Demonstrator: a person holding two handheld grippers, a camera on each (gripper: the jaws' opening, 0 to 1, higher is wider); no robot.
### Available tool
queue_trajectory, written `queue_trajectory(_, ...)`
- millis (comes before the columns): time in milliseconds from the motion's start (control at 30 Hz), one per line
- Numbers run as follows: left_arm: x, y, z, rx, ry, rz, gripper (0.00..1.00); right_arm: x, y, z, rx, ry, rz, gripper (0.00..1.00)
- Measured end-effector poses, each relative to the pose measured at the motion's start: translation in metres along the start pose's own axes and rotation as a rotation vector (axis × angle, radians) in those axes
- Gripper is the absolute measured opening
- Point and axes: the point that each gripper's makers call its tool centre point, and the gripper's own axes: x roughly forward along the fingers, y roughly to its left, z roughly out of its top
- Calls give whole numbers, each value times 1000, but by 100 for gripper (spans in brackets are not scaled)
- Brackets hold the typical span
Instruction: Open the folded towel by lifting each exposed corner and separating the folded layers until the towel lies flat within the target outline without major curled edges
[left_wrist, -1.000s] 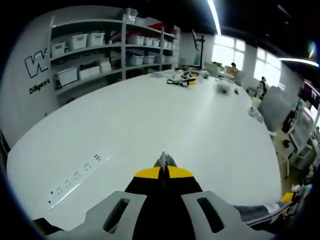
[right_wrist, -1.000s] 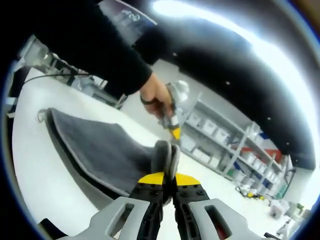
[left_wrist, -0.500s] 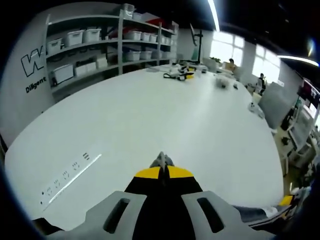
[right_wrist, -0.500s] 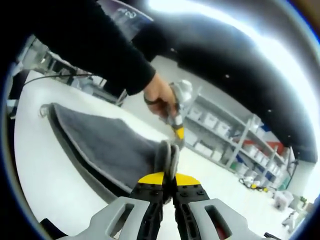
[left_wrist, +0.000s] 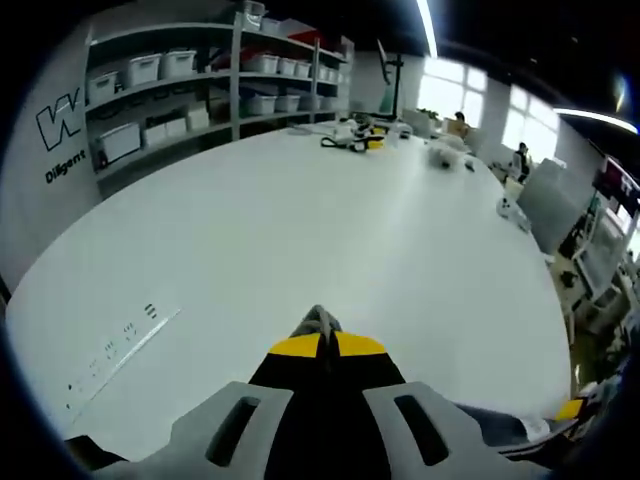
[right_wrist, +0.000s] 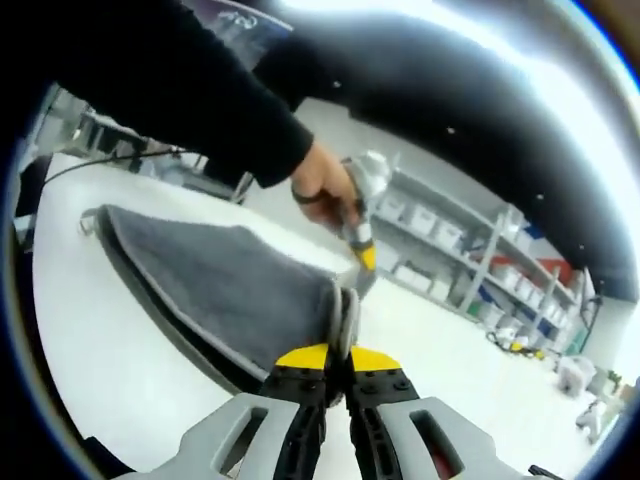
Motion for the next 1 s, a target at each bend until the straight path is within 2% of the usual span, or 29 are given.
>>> queue_trajectory(400,32,-8,-14,-32,15,-15,2,-2,0,-10,52,28,6,0)
queue_trajectory(500,37,-11,-17,-75,2,-32,4,-3,0,-12,62,33,6,0)
queue_trajectory(600,37,-11,-12,-73,-33,-22,19,-3,-2,-13,67,31,-2,2)
queue_trajectory(733,35,-9,-9,-73,-41,-2,25,-3,-5,-15,79,35,-9,2)
queue_trajectory(800,32,-7,-6,-72,-50,9,31,-3,-9,-15,82,37,-21,4)
queue_trajectory(900,29,1,-3,-58,-64,62,52,-4,-21,-17,82,44,-64,14)
queue_trajectory(933,28,2,-2,-56,-68,69,57,-5,-26,-19,85,49,-86,19)
queue_trajectory(1000,24,4,-2,-56,-76,70,59,-7,-37,-21,86,54,-122,28)
